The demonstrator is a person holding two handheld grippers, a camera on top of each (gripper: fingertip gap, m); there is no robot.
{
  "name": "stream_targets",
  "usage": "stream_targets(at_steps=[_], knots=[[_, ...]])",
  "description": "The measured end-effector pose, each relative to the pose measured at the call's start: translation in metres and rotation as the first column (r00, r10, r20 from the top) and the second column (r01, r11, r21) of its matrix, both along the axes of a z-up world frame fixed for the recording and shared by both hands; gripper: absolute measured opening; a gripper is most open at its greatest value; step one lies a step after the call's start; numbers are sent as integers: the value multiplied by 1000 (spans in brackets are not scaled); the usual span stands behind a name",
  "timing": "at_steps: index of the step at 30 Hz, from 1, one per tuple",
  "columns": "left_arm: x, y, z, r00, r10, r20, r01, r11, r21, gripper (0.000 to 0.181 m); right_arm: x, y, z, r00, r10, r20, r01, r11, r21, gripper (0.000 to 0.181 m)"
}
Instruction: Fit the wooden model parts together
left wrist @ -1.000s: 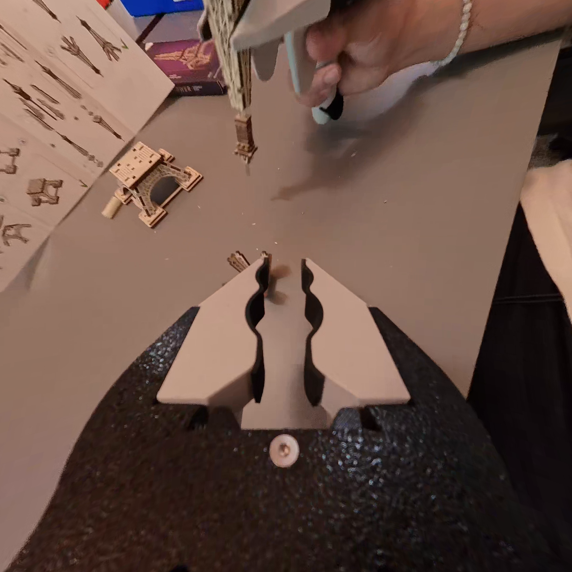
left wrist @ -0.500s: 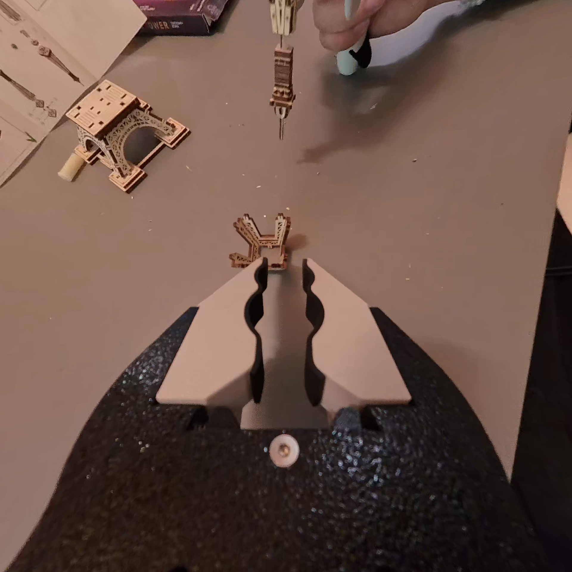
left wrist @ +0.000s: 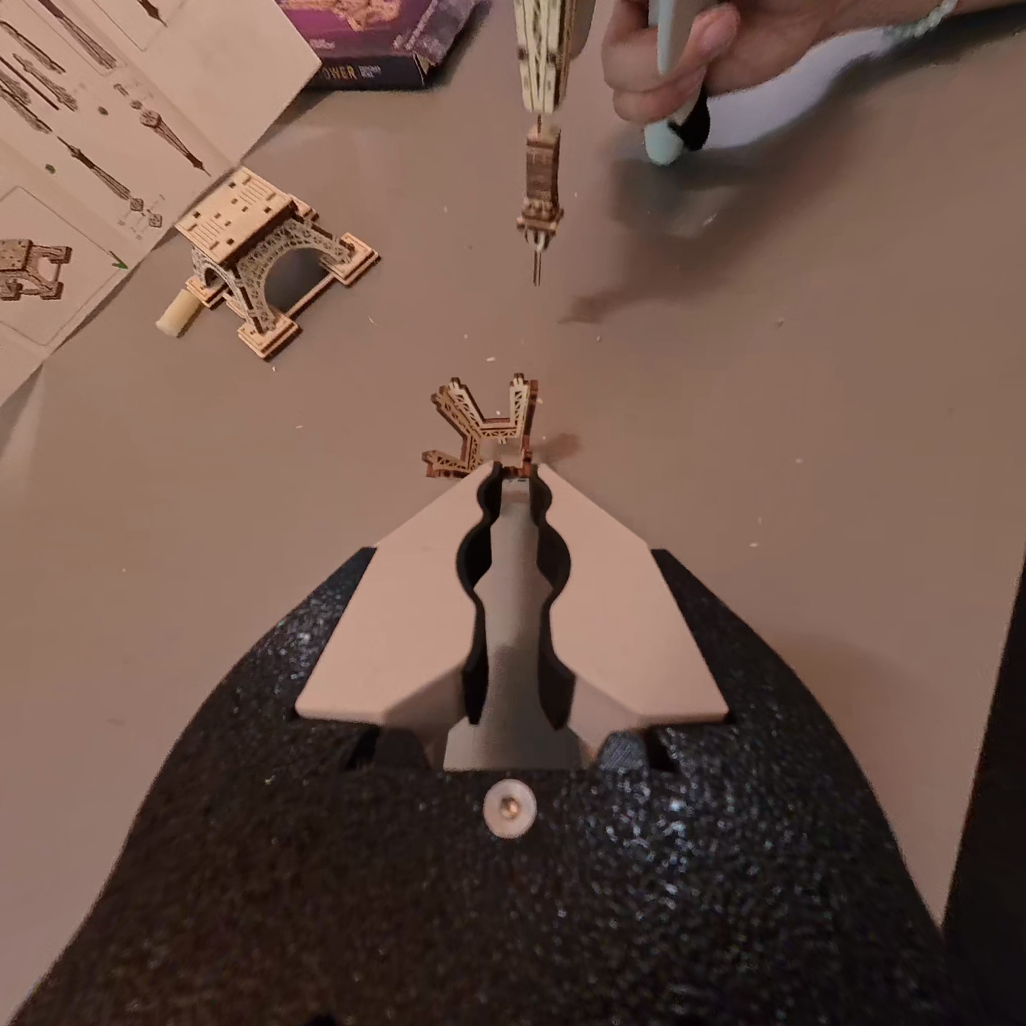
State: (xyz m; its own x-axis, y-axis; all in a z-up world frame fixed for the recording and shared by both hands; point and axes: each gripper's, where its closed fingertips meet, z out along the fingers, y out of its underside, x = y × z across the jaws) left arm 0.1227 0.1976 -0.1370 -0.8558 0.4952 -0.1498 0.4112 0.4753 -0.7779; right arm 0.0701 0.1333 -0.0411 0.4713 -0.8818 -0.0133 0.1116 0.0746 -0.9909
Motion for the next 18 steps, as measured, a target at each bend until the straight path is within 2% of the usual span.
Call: stream_targets(at_steps=[3,6,9,12,15,18], knots=[[-7,-3,26,995,3,-98,-9,998,-68,7,2,1,-2,1000,-2,-15,2,1000,-7,17],[-13,-5,67,982,-2,-188,-30,986,-166,7,3,5,-5,999,8,-32,-9,999,-35,17],[-24,-9,109,974,-24,-224,-32,969,-244,7,4,11,-9,998,25,-63,-28,999,-46,17],[-39,-13,138,967,-66,-245,-3,962,-272,7,4,17,-13,994,45,-103,-49,998,-38,17],[-51,-19,146,970,-80,-231,23,971,-240,7,4,24,-20,986,64,-156,-72,997,-43,17],[-58,-22,138,978,-97,-187,64,982,-177,7,3,31,-23,977,85,-198,-96,994,-46,17]])
